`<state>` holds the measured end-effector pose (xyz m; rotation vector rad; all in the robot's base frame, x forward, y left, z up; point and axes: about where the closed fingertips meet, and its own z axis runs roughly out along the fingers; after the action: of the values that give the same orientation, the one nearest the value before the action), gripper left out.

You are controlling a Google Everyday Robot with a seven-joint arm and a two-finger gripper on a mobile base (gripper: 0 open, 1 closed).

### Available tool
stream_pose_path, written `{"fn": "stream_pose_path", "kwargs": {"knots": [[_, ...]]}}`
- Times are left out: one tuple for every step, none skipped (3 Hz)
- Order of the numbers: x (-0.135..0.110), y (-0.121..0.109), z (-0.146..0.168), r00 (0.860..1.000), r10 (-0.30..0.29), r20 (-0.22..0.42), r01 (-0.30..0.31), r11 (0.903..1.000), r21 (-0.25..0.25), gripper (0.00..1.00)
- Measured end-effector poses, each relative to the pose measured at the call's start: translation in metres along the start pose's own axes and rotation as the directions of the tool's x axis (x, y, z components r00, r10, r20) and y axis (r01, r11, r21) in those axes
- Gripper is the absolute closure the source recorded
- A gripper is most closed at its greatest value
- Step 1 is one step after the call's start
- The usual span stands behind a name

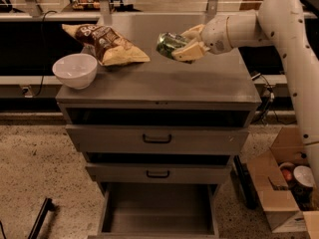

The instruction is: Pick green can from bottom drawer and place on counter

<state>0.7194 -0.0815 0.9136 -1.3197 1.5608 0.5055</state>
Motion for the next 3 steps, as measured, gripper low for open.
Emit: {"fn": "stream_pose_path", "kwargs": {"knots": [[0.0447,-0.0002,0.018,0.99,0.093,-0.105,-0.098,0.9944,-0.04,0.51],[0.0418,0.0007,0.0208,0.991,0.087,-0.097,-0.092,0.9949,-0.043,0.28],[0.0419,0.0024,0.0254,0.992,0.087,-0.096,-0.092,0.9945,-0.05,0.0]]}}
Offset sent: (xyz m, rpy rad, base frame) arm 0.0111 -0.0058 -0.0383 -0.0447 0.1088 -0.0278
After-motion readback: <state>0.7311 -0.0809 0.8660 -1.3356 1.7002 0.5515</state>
